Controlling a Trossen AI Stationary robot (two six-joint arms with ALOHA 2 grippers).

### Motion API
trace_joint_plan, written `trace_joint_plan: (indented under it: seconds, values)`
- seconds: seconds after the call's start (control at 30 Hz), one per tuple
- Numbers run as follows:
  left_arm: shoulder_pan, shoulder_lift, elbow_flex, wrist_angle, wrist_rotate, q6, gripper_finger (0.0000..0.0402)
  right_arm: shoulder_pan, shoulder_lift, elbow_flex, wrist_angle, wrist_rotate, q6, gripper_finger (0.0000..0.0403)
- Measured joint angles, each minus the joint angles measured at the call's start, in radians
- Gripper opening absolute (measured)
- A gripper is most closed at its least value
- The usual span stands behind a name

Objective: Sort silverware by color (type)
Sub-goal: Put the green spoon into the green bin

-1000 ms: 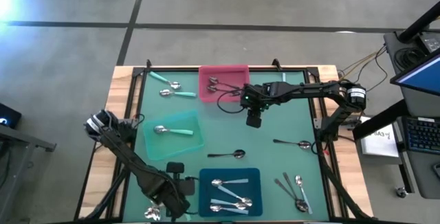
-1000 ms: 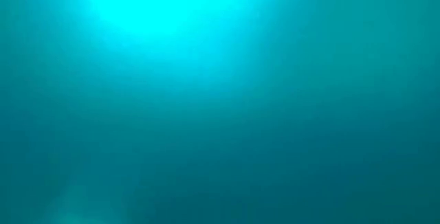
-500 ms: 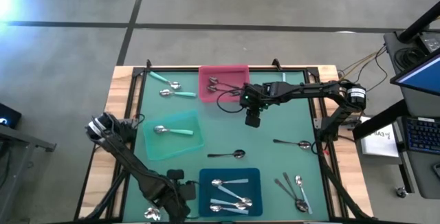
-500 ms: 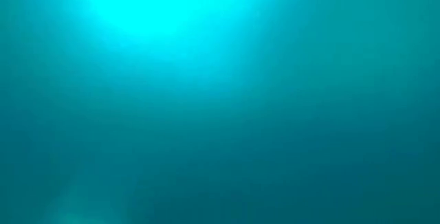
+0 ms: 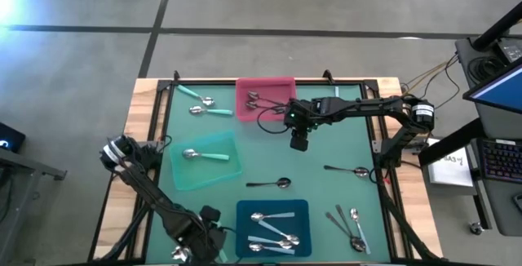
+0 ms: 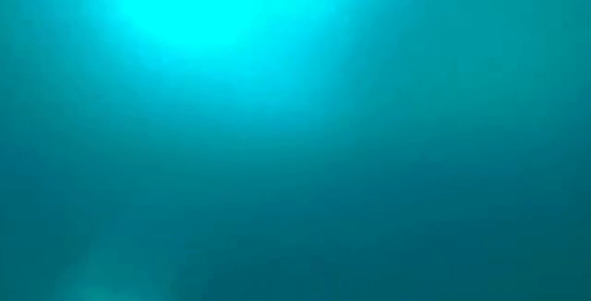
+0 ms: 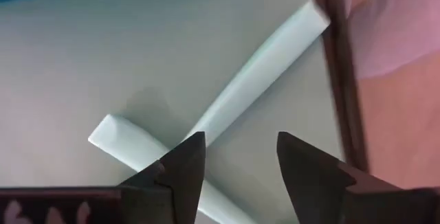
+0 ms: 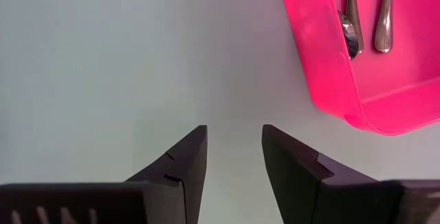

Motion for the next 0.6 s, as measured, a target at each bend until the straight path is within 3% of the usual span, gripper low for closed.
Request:
trace_joint_plan:
  seconds: [0.6]
  values:
    - [0.005, 0.002, 0.011, 0.011, -0.065, 0.187, 0.0166, 0.0, 0.0, 0.0, 0.007, 0.0, 0.0, 0.0132]
